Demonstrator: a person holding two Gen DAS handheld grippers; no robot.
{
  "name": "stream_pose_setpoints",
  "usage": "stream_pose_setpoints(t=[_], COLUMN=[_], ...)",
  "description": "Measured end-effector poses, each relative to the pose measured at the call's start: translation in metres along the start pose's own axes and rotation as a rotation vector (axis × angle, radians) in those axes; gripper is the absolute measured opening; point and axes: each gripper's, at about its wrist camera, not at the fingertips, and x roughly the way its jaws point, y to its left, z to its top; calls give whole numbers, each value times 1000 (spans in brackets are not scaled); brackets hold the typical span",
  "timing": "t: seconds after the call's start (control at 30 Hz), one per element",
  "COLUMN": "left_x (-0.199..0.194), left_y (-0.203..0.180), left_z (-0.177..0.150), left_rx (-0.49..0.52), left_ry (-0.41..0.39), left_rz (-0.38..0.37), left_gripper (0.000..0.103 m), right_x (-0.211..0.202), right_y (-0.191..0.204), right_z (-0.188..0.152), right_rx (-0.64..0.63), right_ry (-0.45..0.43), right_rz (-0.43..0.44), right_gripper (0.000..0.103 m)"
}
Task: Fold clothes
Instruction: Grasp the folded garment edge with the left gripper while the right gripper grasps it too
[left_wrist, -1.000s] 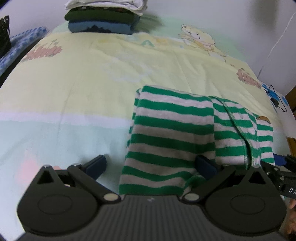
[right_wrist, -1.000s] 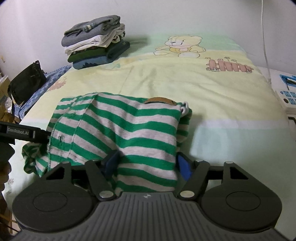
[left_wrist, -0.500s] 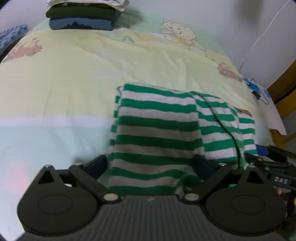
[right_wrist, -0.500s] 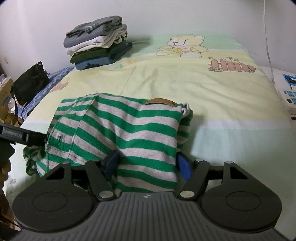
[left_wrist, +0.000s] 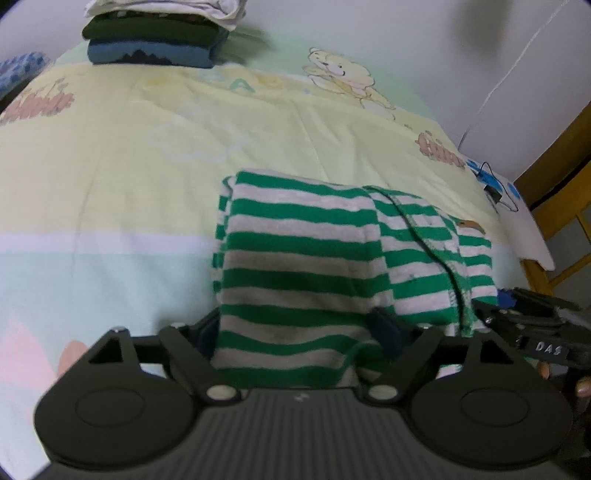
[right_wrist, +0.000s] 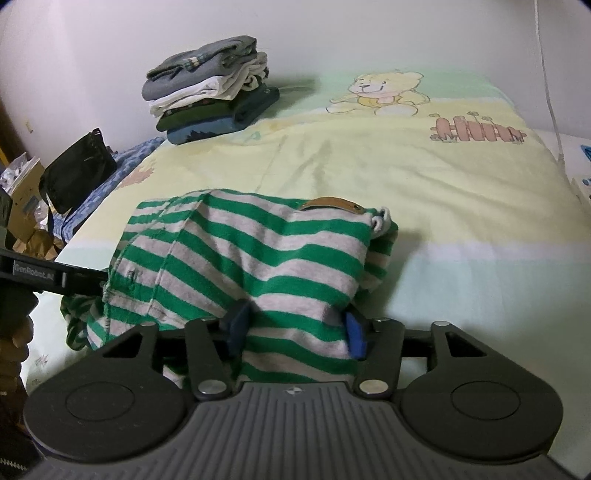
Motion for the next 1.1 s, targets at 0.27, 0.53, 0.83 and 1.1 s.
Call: stream_pose_setpoints(t=[0.27, 0.53, 0.83, 1.1], left_x=[7, -5, -16, -12], left_y=[0, -14, -13, 7], left_z=[3, -4, -5, -7], left_rx=[9, 1, -25, -68], left_ry=[-10, -68, -111, -97], left_rz=[6, 12, 12, 9], left_gripper=[99, 66, 37, 74], right_x=[2, -1, -6, -4], right_y=[1, 8, 20, 16], right_z=[1, 3, 9, 9], right_rx=[-8, -19, -39, -19], right_ry=[-1, 0, -24, -7], right_rz=[-12, -9, -46, -62], right_gripper=[61, 44, 30, 39])
